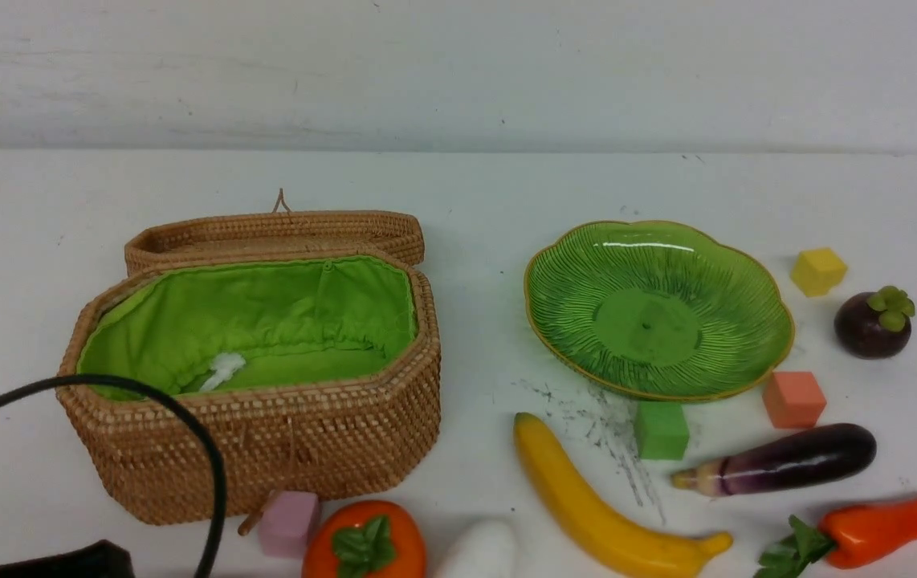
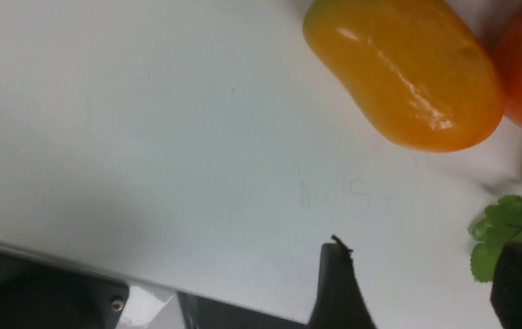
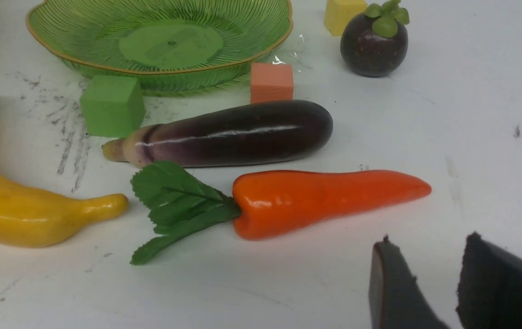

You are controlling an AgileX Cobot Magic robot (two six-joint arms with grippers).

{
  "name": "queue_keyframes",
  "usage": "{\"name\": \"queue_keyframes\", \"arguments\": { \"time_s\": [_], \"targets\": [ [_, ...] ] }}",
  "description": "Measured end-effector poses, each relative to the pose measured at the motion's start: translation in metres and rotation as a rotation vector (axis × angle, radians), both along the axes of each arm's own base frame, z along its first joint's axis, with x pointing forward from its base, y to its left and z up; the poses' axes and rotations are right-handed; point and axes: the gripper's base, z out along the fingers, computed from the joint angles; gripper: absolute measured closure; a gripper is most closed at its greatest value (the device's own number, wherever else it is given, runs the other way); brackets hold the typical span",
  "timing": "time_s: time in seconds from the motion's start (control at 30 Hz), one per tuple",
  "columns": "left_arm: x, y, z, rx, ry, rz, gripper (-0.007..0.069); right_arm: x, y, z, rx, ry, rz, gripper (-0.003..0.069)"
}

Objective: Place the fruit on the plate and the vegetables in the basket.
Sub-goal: Grab the mango with your left arm and place it on the right plate

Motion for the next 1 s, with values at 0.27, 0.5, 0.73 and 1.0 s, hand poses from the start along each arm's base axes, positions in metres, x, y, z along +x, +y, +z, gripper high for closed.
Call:
{"name": "queue_keyframes", "arguments": {
  "time_s": [0.27, 0.5, 0.73, 1.0],
  "targets": [
    [0.029, -0.015, -0.014, -0.058, -0.002, 0.124, 0.0106, 0.000, 0.000, 0.000, 0.000, 0.000, 0.000, 0.0414],
    [0.047, -0.024, -0.037, -0.056, 0.122, 0.307, 0.0083, 0.000, 0.000, 0.000, 0.000, 0.000, 0.000, 0.0414],
    [0.070, -0.032, -0.061, -0.045, 0.133, 0.406, 0.0083, 0.000, 0.000, 0.000, 0.000, 0.000, 0.000, 0.0414],
    [0.085, -0.039, -0.089, 0.014, 0.217, 0.447, 0.0079, 0.000, 0.000, 0.000, 0.000, 0.000, 0.000, 0.0414]
  ]
}}
